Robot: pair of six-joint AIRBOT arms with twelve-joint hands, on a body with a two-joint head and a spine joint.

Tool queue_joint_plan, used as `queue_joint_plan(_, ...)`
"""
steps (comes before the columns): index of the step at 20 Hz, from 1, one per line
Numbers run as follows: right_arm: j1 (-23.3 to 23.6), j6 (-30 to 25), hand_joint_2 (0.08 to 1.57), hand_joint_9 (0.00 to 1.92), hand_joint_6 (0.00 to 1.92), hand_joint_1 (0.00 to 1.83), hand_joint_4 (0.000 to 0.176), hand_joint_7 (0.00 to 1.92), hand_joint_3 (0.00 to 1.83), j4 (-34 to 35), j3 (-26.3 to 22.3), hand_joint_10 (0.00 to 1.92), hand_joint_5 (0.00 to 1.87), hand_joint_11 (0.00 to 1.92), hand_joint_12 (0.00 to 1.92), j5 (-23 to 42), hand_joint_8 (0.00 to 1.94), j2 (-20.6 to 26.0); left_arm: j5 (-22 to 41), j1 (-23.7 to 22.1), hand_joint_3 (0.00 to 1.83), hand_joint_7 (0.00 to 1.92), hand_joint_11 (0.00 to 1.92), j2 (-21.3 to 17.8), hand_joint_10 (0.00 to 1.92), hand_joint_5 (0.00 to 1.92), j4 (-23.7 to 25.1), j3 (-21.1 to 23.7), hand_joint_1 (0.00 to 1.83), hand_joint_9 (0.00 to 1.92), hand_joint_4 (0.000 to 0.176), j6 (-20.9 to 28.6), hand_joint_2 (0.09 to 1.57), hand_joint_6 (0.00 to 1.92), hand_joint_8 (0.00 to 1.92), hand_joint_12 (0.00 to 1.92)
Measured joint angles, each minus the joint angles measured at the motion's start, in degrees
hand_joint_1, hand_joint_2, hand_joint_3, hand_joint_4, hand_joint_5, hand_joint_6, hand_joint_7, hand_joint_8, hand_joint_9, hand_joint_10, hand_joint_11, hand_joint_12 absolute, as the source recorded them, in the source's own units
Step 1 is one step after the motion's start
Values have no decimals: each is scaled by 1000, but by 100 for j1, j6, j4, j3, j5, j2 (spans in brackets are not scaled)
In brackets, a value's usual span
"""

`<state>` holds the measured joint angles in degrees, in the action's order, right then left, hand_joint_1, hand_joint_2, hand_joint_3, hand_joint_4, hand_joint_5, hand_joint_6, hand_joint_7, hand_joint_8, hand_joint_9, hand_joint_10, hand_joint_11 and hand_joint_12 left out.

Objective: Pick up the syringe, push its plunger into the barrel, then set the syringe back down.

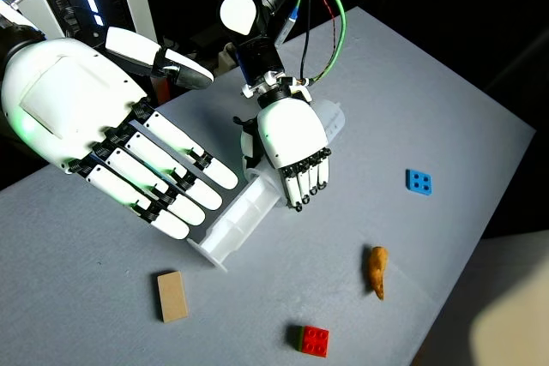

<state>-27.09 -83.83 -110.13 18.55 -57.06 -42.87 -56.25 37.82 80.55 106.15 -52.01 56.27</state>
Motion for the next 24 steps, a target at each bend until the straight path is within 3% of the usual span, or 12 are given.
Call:
queue_joint_plan(4,0,-17,1064,1,1,154,7,1,4,0,0,0,24,1,34,-7,0,0,566,-33,0,861,786,-33,1062,906,522,-13,1493,998,0,516,1116,919,1089,1591)
queue_joint_plan(7,0,-17,1052,36,7,145,6,30,0,0,-2,10,43,45,61,-28,8,0,726,-170,0,880,798,-181,1068,922,570,-37,1494,989,0,544,1111,894,1062,1578)
queue_joint_plan(8,2,-81,1045,64,5,157,0,55,0,0,0,3,80,8,220,-50,10,0,728,-249,1,873,792,-229,1076,907,570,-76,1494,987,0,538,1114,910,1077,1582)
queue_joint_plan(10,55,-363,1062,27,5,123,7,21,3,48,-2,3,50,0,156,-101,4,0,774,-356,1,854,764,-348,1094,866,570,-116,1493,985,0,535,1124,967,1108,1604)
queue_joint_plan(11,90,-522,1052,42,2,147,8,37,0,63,0,2,65,0,199,-160,2,-9,826,-407,2,876,832,-387,1209,870,577,-140,1399,959,0,535,1131,1014,1127,1355)
queue_joint_plan(12,149,-651,1046,53,2,152,7,51,0,39,-2,2,76,0,254,-245,1,-11,938,-466,4,871,792,-417,1125,871,573,-199,1475,972,0,535,1122,953,1106,1545)
queue_joint_plan(13,173,-713,1052,55,0,140,6,51,2,-57,0,1,75,0,271,-323,0,-13,1014,-511,3,874,777,-476,1105,865,573,-203,1490,980,0,538,1121,951,1089,1589)
queue_joint_plan(18,188,-809,1048,38,0,189,4,35,0,-457,-2,0,66,0,256,-682,0,-13,1346,-791,1,867,823,-743,1054,863,614,-262,1493,992,0,675,1116,982,1073,1565)
queue_joint_plan(21,240,-1231,1045,32,3,197,9,30,0,-426,-61,1,62,0,277,-992,2,-13,1486,-881,2,869,808,-866,1063,866,588,-238,1493,992,0,678,1116,977,1074,1570)
queue_joint_plan(22,243,-1272,1041,37,2,185,16,37,0,-444,-68,3,61,0,276,-1071,5,-11,1502,-898,2,888,871,-870,1170,850,592,-238,1400,987,0,675,1127,1048,1086,1303)
queue_joint_plan(23,256,-1342,1045,38,4,183,14,40,0,-439,-74,3,65,0,274,-1198,5,-11,1554,-942,5,876,814,-916,1086,855,619,-221,1475,997,0,680,1118,996,1071,1522)
queue_joint_plan(24,256,-1377,1054,16,4,182,10,16,2,-431,-98,3,42,0,207,-1274,5,-7,1650,-990,0,884,803,-951,1048,850,619,-221,1491,1012,0,682,1116,999,1059,1548)
